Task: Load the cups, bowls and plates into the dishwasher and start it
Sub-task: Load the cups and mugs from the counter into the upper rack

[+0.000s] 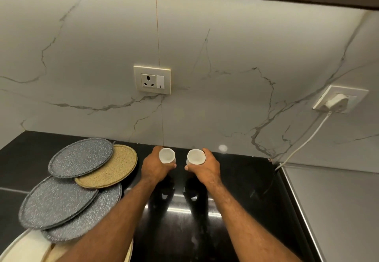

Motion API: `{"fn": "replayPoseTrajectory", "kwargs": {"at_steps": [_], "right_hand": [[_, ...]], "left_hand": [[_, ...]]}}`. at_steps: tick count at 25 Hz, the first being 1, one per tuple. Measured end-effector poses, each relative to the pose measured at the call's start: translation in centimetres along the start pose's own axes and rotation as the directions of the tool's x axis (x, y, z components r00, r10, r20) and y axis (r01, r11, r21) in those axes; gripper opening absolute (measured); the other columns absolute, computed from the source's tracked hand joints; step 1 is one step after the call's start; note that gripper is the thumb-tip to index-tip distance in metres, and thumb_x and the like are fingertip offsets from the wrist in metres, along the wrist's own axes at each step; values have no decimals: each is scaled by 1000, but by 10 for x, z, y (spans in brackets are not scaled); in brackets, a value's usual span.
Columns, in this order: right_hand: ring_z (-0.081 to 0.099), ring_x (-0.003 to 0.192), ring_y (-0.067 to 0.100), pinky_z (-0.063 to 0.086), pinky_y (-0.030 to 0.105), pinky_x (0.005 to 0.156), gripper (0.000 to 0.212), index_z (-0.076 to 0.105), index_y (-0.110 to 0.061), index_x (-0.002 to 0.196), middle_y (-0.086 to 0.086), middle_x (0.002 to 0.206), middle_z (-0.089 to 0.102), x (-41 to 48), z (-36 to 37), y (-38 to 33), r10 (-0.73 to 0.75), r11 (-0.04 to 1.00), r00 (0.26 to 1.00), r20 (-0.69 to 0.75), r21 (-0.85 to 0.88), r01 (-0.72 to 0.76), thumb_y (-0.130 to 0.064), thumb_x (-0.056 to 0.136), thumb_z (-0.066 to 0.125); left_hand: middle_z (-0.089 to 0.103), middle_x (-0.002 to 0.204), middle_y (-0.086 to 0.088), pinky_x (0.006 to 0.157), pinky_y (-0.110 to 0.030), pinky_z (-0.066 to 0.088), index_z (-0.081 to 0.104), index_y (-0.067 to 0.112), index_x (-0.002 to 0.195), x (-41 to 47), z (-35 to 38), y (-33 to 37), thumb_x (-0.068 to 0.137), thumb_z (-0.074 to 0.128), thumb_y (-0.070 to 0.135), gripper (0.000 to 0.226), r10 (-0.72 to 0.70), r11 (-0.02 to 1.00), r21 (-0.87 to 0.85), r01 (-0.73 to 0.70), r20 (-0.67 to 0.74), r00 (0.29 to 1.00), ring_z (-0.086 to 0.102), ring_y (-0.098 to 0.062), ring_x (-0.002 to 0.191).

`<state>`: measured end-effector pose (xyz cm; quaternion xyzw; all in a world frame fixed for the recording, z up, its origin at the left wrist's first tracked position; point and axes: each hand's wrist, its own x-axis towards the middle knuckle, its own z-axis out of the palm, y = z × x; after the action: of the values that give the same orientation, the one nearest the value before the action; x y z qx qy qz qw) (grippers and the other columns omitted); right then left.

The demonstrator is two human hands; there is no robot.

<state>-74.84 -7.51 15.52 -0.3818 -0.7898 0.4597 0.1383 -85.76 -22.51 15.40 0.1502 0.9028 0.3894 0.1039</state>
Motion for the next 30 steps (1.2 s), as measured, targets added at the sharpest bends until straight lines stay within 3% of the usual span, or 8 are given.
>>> {"fn": "replayPoseTrajectory", "kwargs": {"at_steps": [5,9,12,18,22,26,28,30], "right_hand": [[63,98,9,50,18,77,69,57,-27,116,-12,106,65,-62,-51,-2,-148,988,989,-6,51,148,-28,60,97],[56,111,9,45,21,90,95,47,-21,144,-8,123,60,-120,-98,15,-199,977,979,36,83,196,-30,63,95],[51,114,7,44,22,92,97,42,-20,147,-2,133,59,-167,-126,31,-222,973,973,64,84,216,-31,66,94],[59,114,12,52,33,102,77,53,-22,137,-2,130,64,-258,-176,56,-269,955,962,45,145,260,-36,71,91],[59,113,9,50,22,95,84,52,-20,141,-6,127,63,-317,-210,83,-276,948,961,-20,160,276,-38,69,91],[61,104,1,48,13,86,72,54,-28,132,-19,116,61,-380,-237,109,-223,955,967,-124,172,242,-37,71,91],[59,101,-2,50,17,89,66,51,-36,127,-24,111,59,-407,-247,118,-209,959,965,-161,161,234,-36,73,90],[60,108,5,52,24,94,68,52,-34,131,-17,119,61,-436,-254,128,-192,962,966,-175,163,221,-40,73,89]], "left_hand": [[62,106,4,80,-32,46,52,22,123,-72,-22,26,70,90,36,66,72,996,-48,-75,-64,995,60,-19,98],[62,105,4,80,-32,49,49,22,119,-146,-31,49,66,93,39,71,98,991,-84,-107,-105,990,62,-18,95],[63,104,5,76,-28,46,50,22,117,-204,-33,70,66,93,41,69,132,985,-93,-143,-119,984,62,-16,93],[59,114,4,74,-18,48,46,21,126,-305,-34,94,72,90,42,73,227,961,-147,-233,-53,972,61,-15,100],[58,110,9,80,-23,53,46,26,125,-366,-25,104,73,89,44,70,313,931,-196,-307,2,950,62,-13,96],[58,101,17,69,-18,48,48,28,119,-430,-19,108,72,89,45,65,353,911,-245,-333,41,935,61,-6,88],[60,101,16,65,-15,47,49,28,118,-456,-17,107,71,90,42,64,364,901,-281,-332,72,928,62,-6,87],[61,102,16,64,-13,46,51,30,117,-482,-16,103,70,91,41,63,380,892,-304,-335,102,919,63,-6,88]]}}
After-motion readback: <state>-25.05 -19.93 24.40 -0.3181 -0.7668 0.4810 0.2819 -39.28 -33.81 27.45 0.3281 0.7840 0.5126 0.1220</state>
